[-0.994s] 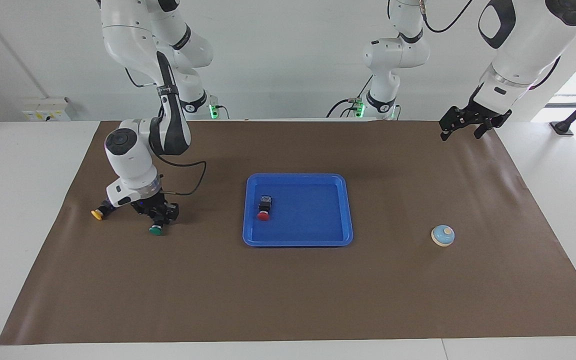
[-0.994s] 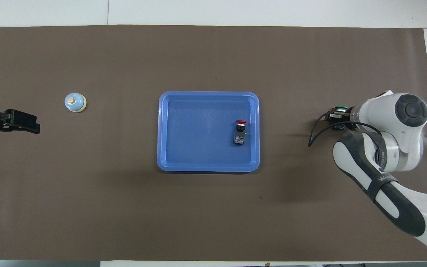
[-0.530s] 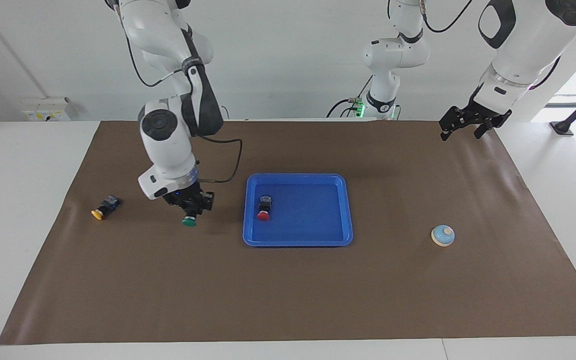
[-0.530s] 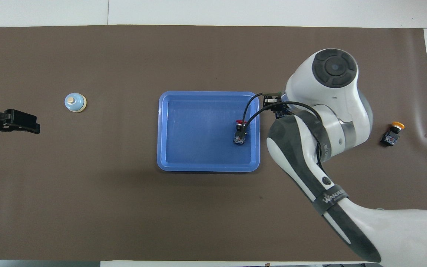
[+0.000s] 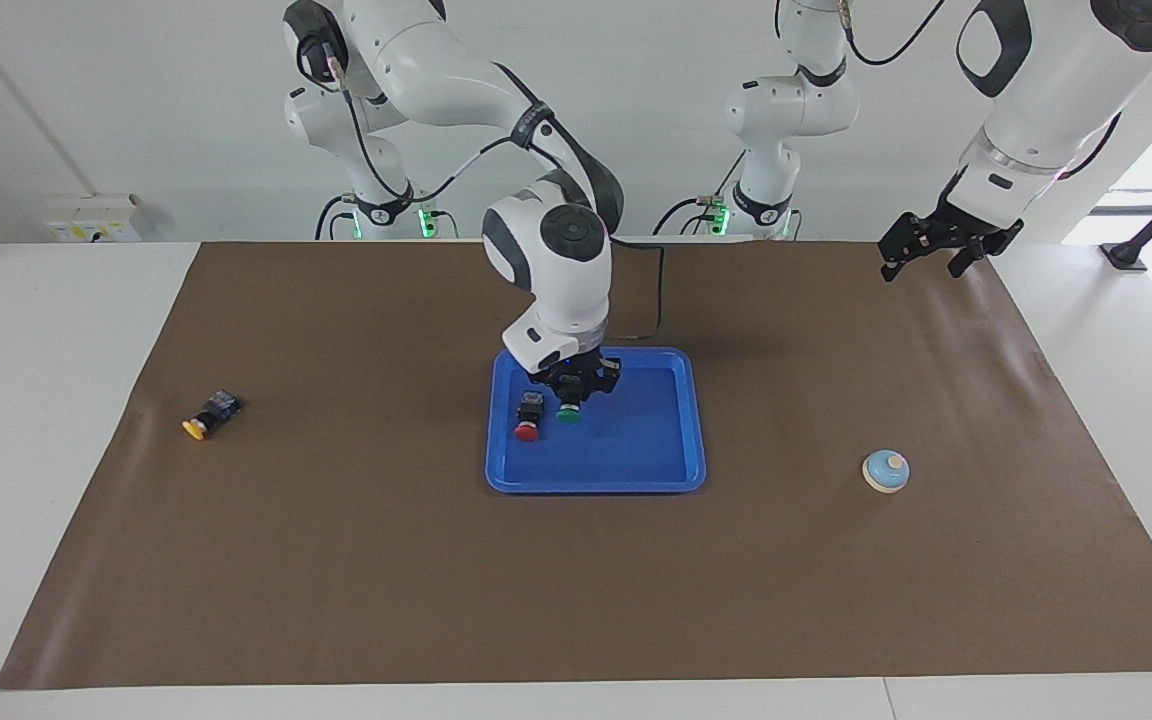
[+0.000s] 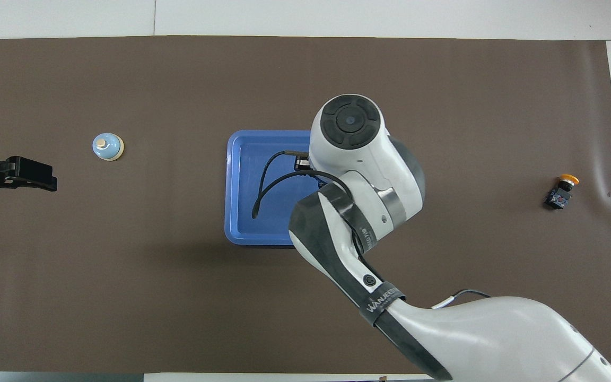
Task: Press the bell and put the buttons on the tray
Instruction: 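Carry the green button to the tray beside the red one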
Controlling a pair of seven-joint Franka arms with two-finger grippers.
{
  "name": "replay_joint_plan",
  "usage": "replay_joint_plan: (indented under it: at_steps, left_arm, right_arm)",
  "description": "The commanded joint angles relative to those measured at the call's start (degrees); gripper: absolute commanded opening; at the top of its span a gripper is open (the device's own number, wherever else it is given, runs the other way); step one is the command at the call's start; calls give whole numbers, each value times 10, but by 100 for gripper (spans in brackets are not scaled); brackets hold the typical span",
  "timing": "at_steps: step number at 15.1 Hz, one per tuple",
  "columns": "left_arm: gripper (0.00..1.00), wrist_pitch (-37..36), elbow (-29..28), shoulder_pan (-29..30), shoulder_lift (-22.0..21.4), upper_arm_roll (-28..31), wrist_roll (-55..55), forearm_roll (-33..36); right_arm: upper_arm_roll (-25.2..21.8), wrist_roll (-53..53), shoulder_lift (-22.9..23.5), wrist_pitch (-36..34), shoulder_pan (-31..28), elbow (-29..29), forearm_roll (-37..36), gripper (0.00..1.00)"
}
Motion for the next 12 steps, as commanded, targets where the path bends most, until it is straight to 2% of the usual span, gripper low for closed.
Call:
replay_joint_plan:
  at_steps: [1, 6, 9, 10, 11, 12]
  left_arm:
    - [100, -4, -1, 2, -7, 1, 0, -4]
    - [100, -4, -1, 2, -7, 0, 0, -4]
    - [100, -4, -1, 2, -7, 0, 0, -4]
    - [100, -4, -1, 2, -7, 1, 0, -4]
    - [100, -4, -1, 2, -7, 1, 0, -4]
    - [100, -4, -1, 2, -7, 1, 0, -4]
  right_arm:
    - [-1, 0, 11, 38, -2, -19, 8, 0]
    - [-1, 0, -14, 133, 1, -113, 7, 0]
    - [-1, 4, -15, 133, 7, -117, 8, 0]
    - [-1, 11, -16, 132, 6, -116, 8, 33]
    - [-1, 14, -16, 129, 6, -115, 8, 99]
    - [-2, 17, -16, 115, 6, -109, 9, 100]
